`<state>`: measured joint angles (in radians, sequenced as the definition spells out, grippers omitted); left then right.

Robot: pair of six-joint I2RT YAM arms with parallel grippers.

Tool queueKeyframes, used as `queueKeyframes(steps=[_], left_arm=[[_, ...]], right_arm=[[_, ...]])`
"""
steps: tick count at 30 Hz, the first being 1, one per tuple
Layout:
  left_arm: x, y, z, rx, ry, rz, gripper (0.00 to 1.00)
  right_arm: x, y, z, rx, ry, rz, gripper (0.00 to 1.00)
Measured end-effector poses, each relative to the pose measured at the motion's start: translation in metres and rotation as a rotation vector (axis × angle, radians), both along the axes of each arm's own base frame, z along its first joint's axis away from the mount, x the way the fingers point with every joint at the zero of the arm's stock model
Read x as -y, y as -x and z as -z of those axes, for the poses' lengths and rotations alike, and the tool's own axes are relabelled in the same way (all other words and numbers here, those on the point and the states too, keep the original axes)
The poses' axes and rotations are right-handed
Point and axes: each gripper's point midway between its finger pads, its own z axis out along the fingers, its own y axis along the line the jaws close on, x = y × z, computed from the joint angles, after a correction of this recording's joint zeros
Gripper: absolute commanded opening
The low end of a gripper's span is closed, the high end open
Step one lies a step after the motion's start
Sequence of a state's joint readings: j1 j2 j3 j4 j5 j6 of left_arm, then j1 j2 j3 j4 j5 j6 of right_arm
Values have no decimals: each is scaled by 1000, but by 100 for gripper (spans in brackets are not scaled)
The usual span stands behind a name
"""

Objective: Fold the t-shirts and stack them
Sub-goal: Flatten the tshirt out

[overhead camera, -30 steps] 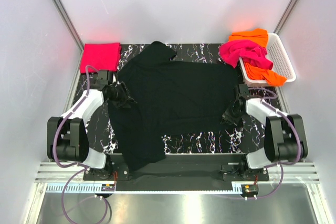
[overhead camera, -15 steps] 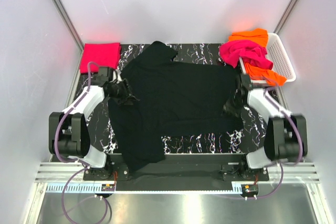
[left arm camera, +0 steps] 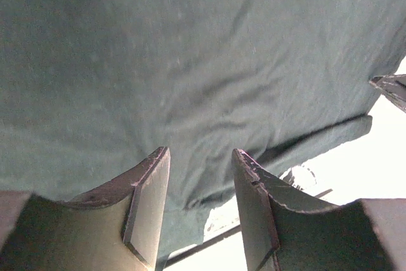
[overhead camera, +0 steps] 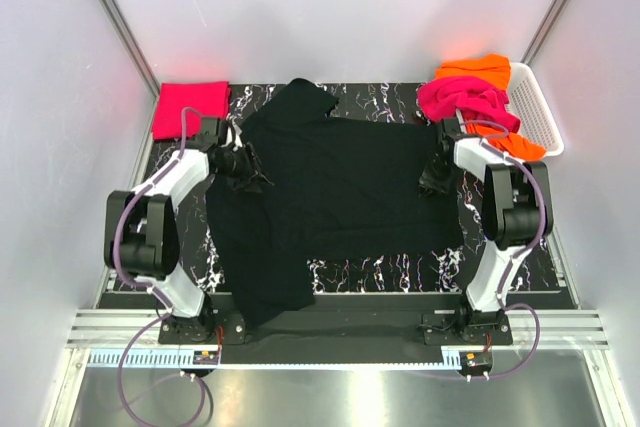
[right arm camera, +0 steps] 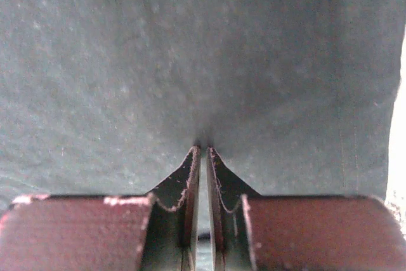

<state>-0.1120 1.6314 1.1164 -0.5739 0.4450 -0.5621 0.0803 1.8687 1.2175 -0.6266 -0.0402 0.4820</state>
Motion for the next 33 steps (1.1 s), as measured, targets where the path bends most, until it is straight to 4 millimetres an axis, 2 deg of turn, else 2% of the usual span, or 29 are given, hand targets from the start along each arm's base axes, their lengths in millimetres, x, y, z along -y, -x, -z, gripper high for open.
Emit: queueKeyframes(steps=[4, 11, 13, 16, 18, 20, 22, 25, 27, 30, 33], left_arm=[[-3, -12, 5, -6, -4, -4, 49], [-6, -16, 11, -26, 0, -8, 49], [-5, -17, 12, -29, 4, -4, 49], [1, -22, 8, -18, 8, 17, 50], [13, -29, 2, 7, 14, 45, 50], [34, -38, -4, 41, 33, 86, 50], [62, -47, -11, 77, 71, 130, 49], [115, -57, -11, 106, 161, 193, 41], [154, -58, -5, 103, 220, 233, 34], [209, -56, 8, 85, 280, 289, 30], [252, -52, 17, 82, 314, 330, 26]], right_arm=[[4, -20, 4, 1, 31, -23, 13], [4, -86, 1, 73, 61, -40, 14], [6, -92, 0, 75, 75, -36, 16], [10, -79, -3, 42, 94, -29, 29], [12, -55, -10, 16, 94, -28, 32], [14, -24, -25, 3, 91, -23, 32], [14, 1, -40, 8, 77, -22, 19], [8, 35, -55, 31, 27, -18, 0], [3, 54, -51, 17, -10, -15, 0], [-6, 73, -35, -33, -61, -13, 0], [-13, 86, -22, -68, -106, -10, 0]])
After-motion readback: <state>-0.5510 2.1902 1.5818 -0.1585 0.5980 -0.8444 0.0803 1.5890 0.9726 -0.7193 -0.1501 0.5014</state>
